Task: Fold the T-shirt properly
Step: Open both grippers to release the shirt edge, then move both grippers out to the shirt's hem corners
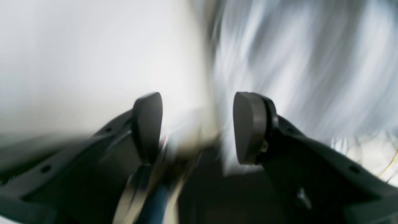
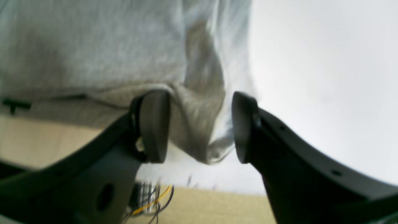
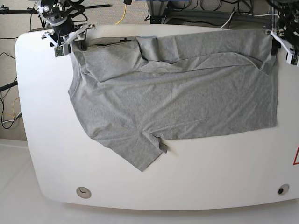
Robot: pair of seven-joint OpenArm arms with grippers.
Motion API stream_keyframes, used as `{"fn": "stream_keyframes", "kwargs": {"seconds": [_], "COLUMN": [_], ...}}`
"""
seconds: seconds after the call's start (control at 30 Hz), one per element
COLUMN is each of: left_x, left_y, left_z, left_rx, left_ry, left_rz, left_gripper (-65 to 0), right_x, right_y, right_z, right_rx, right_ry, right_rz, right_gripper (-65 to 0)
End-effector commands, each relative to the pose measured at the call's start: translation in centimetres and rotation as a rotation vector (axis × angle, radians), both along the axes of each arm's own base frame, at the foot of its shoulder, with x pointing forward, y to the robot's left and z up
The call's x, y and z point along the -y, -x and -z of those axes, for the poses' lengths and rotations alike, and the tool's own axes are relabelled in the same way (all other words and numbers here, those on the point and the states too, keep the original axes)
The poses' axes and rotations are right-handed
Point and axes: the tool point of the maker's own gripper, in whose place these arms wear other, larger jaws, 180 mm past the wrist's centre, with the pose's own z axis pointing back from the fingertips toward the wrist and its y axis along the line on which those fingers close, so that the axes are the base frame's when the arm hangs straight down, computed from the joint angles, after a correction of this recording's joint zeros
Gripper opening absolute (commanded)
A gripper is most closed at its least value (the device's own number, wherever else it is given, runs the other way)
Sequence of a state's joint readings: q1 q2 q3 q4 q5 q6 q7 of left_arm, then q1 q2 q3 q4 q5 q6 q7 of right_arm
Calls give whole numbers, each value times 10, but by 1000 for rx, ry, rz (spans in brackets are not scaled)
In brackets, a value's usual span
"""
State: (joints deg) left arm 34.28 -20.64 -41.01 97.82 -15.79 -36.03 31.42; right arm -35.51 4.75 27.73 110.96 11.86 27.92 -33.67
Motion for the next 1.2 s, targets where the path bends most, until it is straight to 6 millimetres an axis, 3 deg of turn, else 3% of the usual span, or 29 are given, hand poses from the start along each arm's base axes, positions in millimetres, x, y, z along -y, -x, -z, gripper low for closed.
{"fn": "stream_keyframes", "kwargs": {"seconds": [0.0,0.1,0.37,0.57,0.83,1.03,1.17], "left_x": [-5,-10,-13,-18,-18,-13,-5], "left_y": [-13,-30,-56,-84,-118,-137,-159], "left_z": [-15,-25,-37,-45,-41,-43,-43], "left_rx": [49,87,129,127,137,165,198], "left_ry": [-20,-31,-49,-94,-71,-35,23], "left_rz": [5,-7,-19,-31,-47,-38,-29], "left_gripper": [-317,-317,-311,-301,-299,-299,-303], "right_x": [6,14,11,-11,-19,-21,-18], "right_y": [-14,-29,-53,-82,-121,-139,-162], "right_z": [-14,-21,-32,-41,-57,-65,-79], "right_rx": [59,92,146,193,230,243,279], "right_ry": [15,24,17,-3,47,66,71], "right_rz": [0,26,23,-39,-69,-78,-72], "right_gripper": [-339,-330,-326,-334,-332,-333,-333]}}
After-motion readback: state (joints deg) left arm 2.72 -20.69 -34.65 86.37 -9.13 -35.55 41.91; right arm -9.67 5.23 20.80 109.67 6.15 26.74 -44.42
